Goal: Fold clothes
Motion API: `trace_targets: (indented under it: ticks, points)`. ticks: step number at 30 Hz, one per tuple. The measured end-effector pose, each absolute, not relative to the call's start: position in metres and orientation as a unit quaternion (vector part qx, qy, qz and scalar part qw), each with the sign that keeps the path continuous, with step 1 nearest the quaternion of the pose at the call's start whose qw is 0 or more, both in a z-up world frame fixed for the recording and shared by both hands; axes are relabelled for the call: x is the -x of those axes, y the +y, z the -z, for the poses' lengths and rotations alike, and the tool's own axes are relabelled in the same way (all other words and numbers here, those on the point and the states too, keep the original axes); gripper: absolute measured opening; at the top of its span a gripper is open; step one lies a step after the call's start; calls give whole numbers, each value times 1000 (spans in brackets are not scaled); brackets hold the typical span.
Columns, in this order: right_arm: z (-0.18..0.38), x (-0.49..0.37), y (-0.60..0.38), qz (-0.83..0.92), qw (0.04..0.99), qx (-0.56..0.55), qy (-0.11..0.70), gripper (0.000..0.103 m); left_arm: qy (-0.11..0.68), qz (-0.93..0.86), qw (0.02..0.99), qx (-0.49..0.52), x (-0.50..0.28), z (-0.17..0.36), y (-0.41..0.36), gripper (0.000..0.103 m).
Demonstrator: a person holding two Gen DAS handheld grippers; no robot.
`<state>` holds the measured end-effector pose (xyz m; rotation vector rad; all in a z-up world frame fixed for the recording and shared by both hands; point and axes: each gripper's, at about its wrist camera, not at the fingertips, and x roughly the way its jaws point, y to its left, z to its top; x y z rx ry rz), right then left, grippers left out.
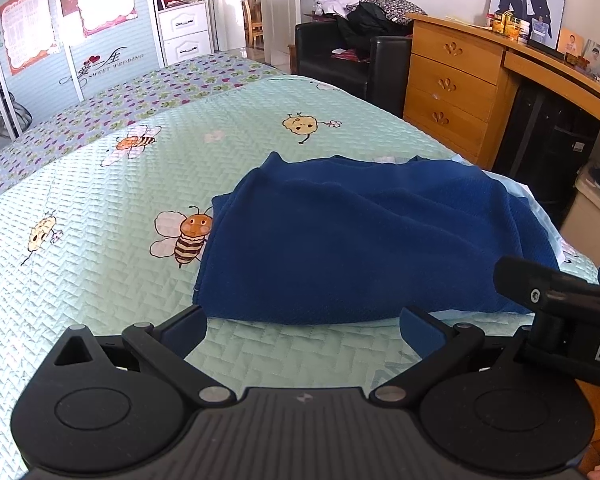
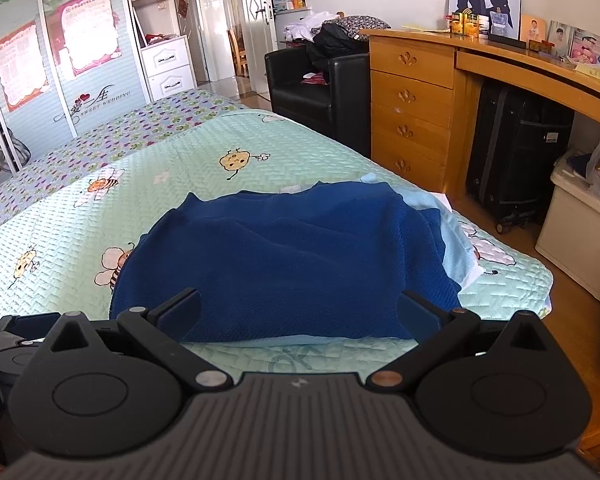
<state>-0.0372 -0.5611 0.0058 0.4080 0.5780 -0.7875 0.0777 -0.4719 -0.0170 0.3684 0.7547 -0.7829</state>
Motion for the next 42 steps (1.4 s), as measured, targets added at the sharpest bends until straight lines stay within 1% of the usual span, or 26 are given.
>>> trace_targets:
  ticks: [42]
  points:
    - [-6, 41, -545, 373, 871, -192, 257, 103, 369, 366, 839, -163, -82, 18, -463, 102]
